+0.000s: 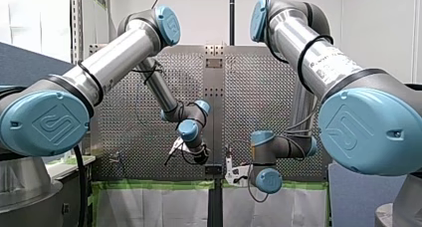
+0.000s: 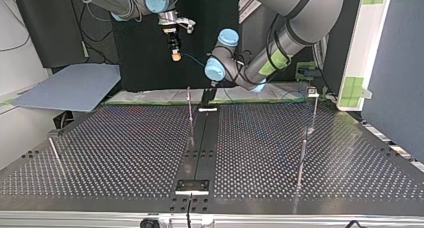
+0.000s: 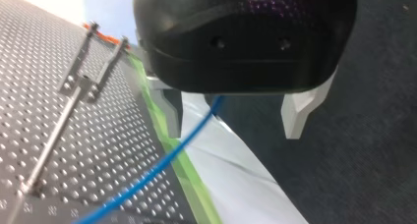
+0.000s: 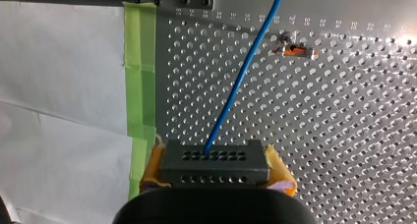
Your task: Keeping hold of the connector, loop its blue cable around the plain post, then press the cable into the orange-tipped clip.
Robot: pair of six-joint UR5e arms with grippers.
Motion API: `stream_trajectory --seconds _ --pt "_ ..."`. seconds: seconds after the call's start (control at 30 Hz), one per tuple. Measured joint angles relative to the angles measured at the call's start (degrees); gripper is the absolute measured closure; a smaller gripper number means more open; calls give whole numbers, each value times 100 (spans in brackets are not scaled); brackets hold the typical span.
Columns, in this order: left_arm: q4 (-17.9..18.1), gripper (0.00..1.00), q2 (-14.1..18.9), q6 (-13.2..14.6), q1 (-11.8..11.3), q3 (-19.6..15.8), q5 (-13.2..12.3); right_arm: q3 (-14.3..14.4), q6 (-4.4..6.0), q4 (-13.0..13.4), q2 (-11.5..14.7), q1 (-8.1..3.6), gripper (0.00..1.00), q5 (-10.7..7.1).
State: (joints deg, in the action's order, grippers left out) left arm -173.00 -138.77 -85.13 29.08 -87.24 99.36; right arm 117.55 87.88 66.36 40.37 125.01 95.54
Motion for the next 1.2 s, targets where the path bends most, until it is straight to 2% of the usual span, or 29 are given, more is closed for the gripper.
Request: stream_trajectory --seconds 0.33,0.47,0.5,0.53,0.6,0.63,0.7,0.73,0.77,0.83,0.87,0.9,0.93,1.0,1.03,1.07,1.1,1.2 --pt "384 0 3 -540 43 -65 -544 -49 -3 -69 -2 -23 100 -74" --pt "568 0 4 -597 41 -183 -568 -52 -5 -83 -2 -24 100 -77" --pt "612 5 4 -595 40 -204 -567 -52 -6 -87 -2 -24 100 -77" --pt "661 5 4 -591 40 -224 -566 -53 -8 -89 -2 -24 100 -75" --pt "720 17 5 -583 40 -243 -566 -55 -11 -95 -1 -24 100 -73" --pt "752 17 5 -575 39 -249 -565 -55 -12 -100 0 -24 100 -72" --pt "794 28 5 -574 36 -254 -564 -54 -13 -106 1 -24 100 -71" --pt "820 28 5 -576 32 -255 -562 -54 -14 -109 0 -24 100 -68" --pt "838 34 5 -579 30 -255 -558 -54 -14 -110 1 -24 100 -67" --pt "880 34 5 -592 26 -255 -534 -54 -14 -116 1 -24 100 -63" --pt "895 39 5 -597 25 -255 -522 -54 -14 -118 1 -24 100 -62" --pt "907 61 5 -601 23 -256 -513 -54 -14 -118 2 -24 100 -60" --pt "927 61 5 -612 22 -256 -494 -53 -14 -120 2 -24 100 -57" --pt "966 81 4 -629 25 -257 -453 -53 -11 -121 2 -24 100 -52" --pt "988 81 4 -627 23 -257 -424 -54 -9 -122 2 -24 100 -47" --pt "1000 95 5 -618 20 -257 -409 -54 -8 -122 3 -24 100 -42" --pt "1009 100 4 -603 18 -257 -400 -54 -8 -124 3 -24 100 -36" --pt "1023 100 5 -546 15 -258 -401 -53 -6 -128 3 -24 100 -12"
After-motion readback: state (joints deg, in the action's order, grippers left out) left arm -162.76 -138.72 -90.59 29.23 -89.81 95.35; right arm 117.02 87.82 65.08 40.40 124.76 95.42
